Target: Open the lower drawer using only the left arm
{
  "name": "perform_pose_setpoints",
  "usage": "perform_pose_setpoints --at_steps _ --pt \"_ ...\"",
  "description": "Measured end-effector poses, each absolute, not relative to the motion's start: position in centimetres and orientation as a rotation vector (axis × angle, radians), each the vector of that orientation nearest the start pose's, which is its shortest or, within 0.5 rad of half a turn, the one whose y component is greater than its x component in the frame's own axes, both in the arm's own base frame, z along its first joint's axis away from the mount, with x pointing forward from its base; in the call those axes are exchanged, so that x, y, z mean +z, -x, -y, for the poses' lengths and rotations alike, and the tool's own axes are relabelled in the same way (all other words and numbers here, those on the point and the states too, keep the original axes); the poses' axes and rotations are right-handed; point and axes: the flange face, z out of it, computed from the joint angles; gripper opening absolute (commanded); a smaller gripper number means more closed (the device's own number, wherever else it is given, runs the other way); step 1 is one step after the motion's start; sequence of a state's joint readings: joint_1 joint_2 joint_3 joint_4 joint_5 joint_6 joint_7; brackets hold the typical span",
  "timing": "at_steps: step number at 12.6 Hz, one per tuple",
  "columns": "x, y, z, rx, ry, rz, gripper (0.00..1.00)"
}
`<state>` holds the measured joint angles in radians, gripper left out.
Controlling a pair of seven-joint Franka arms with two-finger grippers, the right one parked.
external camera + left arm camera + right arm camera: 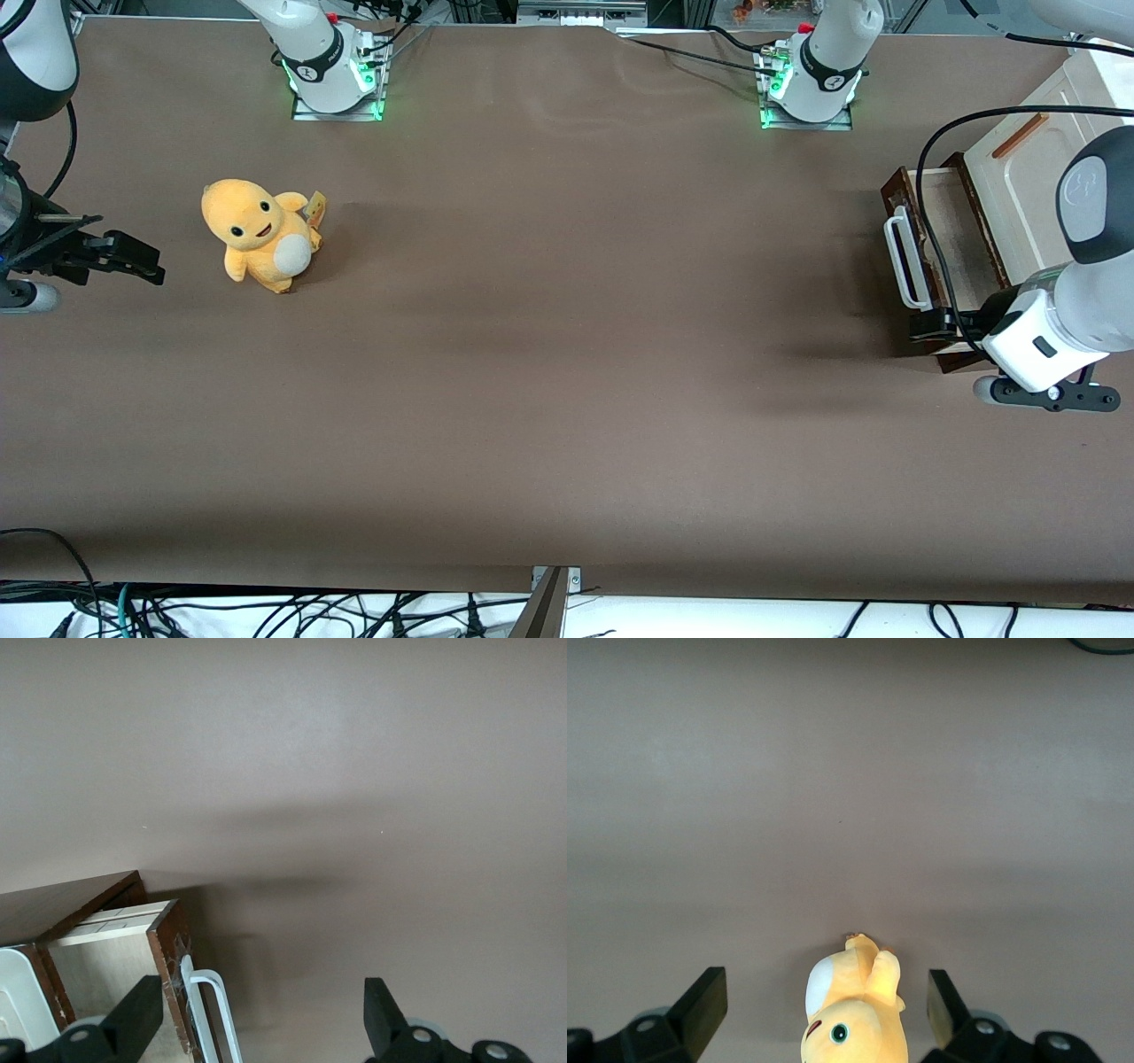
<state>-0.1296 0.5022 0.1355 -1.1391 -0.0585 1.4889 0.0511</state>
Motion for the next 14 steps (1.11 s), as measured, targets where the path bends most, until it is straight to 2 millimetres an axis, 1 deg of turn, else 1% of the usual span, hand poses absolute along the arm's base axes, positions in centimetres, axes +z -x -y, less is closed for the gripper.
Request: perform_pose_setpoints --at_steps 5,14 --pt "51.55 -68.44 2.57 0.190 3.132 -0.092 1.00" --pt "51.60 -68.50 2.53 0.182 3.134 -0.091 1.00"
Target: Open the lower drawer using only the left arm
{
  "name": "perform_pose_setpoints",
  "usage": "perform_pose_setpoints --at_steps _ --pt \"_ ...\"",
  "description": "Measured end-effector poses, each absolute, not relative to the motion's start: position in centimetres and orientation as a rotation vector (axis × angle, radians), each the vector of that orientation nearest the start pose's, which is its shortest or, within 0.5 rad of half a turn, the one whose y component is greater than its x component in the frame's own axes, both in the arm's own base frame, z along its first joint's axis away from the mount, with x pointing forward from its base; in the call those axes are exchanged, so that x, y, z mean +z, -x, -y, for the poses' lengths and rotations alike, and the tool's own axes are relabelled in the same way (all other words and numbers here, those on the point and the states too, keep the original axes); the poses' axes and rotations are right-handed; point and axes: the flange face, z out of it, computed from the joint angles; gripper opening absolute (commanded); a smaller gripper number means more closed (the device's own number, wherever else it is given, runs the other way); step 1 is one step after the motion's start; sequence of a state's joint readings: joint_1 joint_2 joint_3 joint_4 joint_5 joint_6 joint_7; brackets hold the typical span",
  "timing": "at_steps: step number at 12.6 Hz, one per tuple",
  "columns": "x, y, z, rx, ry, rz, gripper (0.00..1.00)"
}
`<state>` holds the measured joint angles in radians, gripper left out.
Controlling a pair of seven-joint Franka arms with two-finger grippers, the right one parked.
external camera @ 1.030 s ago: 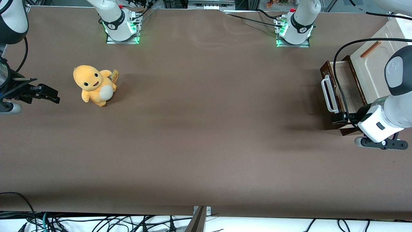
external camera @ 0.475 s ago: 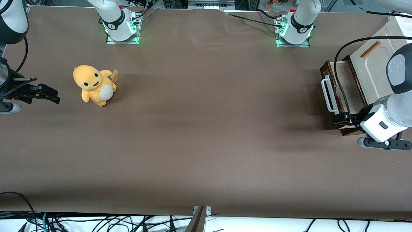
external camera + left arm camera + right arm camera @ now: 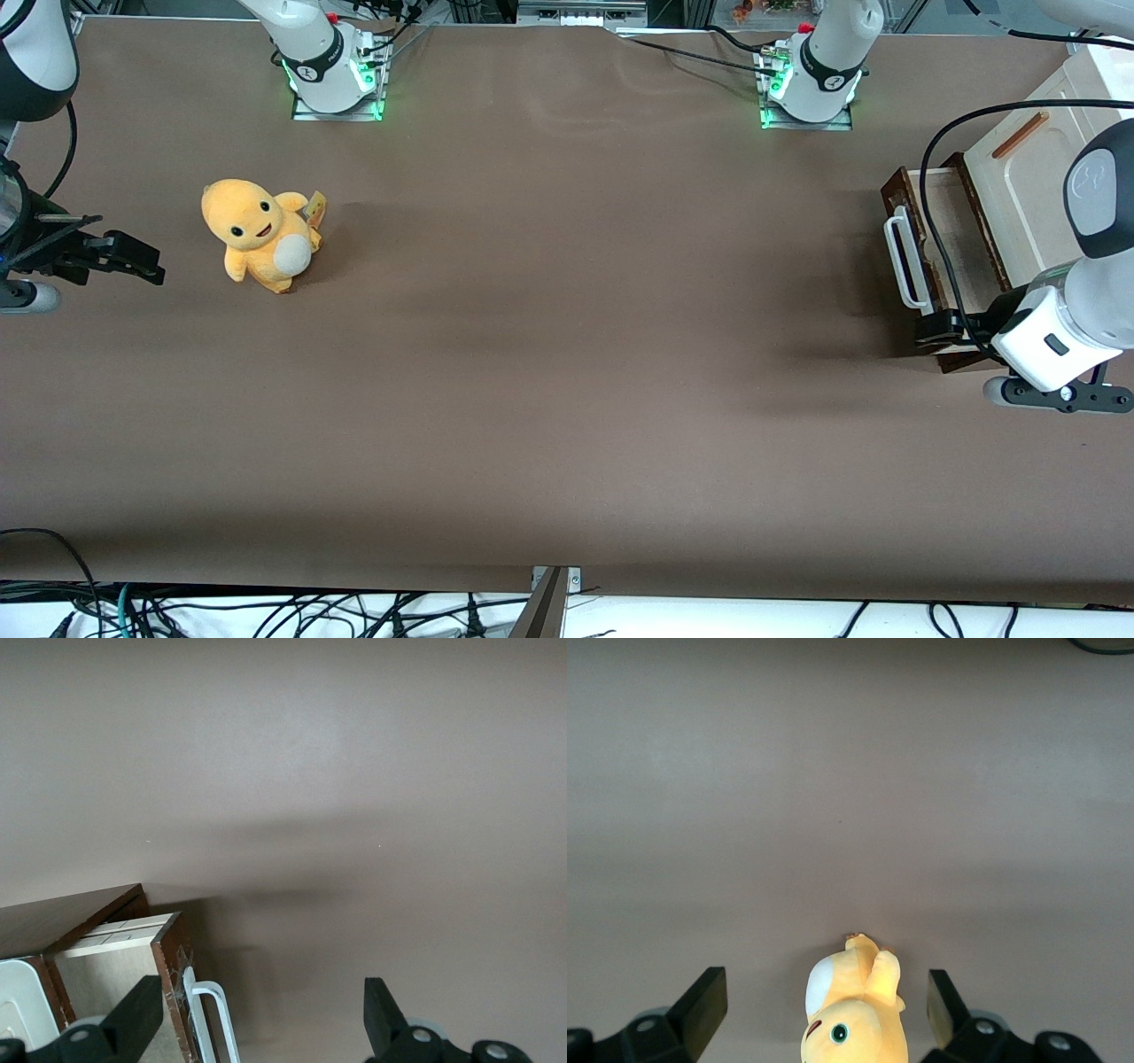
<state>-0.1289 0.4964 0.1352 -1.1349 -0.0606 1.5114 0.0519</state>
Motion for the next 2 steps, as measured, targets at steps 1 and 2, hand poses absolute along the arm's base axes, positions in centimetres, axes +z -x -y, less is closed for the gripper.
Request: perform_pose_setpoints --at_steps 1,2 --pt "51.60 -68.50 2.48 0.182 3.134 -0.090 1.00" --pt "51.60 -68.50 2.41 0.182 3.134 -0.088 1.00"
